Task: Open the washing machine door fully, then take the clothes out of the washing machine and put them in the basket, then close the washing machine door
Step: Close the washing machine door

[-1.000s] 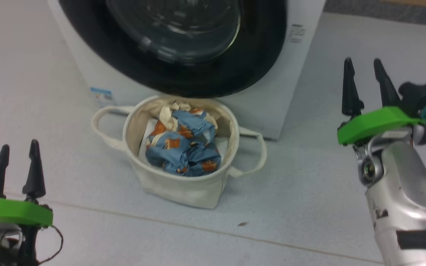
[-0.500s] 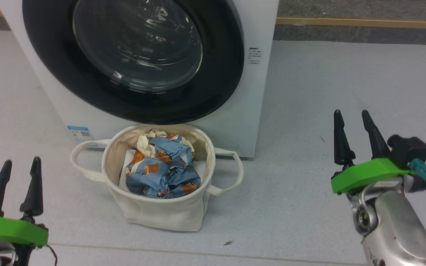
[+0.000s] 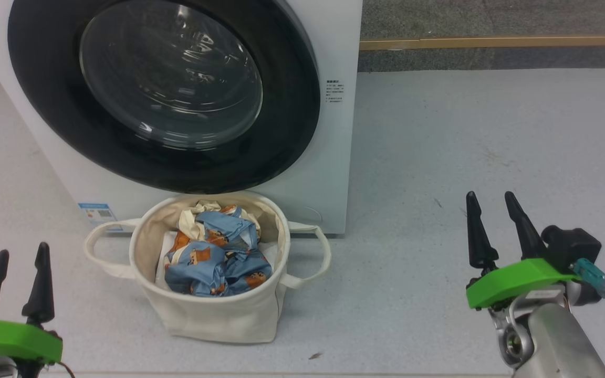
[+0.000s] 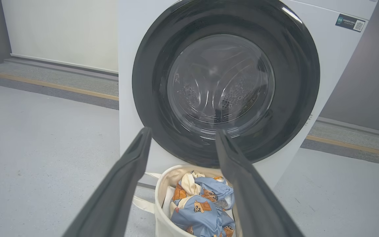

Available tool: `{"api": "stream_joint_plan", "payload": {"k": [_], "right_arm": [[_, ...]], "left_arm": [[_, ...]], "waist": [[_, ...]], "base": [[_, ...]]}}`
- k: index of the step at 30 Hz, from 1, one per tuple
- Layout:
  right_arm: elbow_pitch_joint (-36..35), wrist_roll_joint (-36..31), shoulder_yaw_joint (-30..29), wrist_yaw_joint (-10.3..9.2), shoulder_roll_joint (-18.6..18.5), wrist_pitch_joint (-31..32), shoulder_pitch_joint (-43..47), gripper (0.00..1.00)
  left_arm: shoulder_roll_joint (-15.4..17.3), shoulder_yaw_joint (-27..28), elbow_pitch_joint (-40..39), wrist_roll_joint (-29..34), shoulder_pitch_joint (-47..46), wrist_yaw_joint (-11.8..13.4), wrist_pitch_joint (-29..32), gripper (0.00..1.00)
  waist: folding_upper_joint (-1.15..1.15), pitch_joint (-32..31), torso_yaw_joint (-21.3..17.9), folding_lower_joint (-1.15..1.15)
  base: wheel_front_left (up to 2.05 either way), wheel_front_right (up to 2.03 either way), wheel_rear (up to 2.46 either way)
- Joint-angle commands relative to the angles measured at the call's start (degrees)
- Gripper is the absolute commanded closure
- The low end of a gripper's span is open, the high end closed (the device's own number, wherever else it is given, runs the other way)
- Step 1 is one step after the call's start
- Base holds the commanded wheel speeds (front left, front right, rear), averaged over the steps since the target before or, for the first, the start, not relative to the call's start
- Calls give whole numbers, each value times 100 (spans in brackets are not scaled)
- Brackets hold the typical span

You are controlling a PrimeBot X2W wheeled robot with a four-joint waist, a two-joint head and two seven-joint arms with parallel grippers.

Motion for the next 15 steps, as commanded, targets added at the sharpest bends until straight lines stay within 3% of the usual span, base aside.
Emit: {"api": "stream_joint_plan", "payload": {"k": [1, 15], "right_arm": [[-240, 4, 132, -1, 40, -29, -154, 0], [-243, 76, 15, -1, 40, -29, -39, 0]], "left_arm": [[244, 269, -160, -9, -165, -3, -49, 0], [295, 203, -59, 104, -40, -43, -70, 0]], "waist": [[0, -6, -12, 0], [0, -72, -34, 0]], "base": [[0, 0, 0], [0, 0, 0]]}}
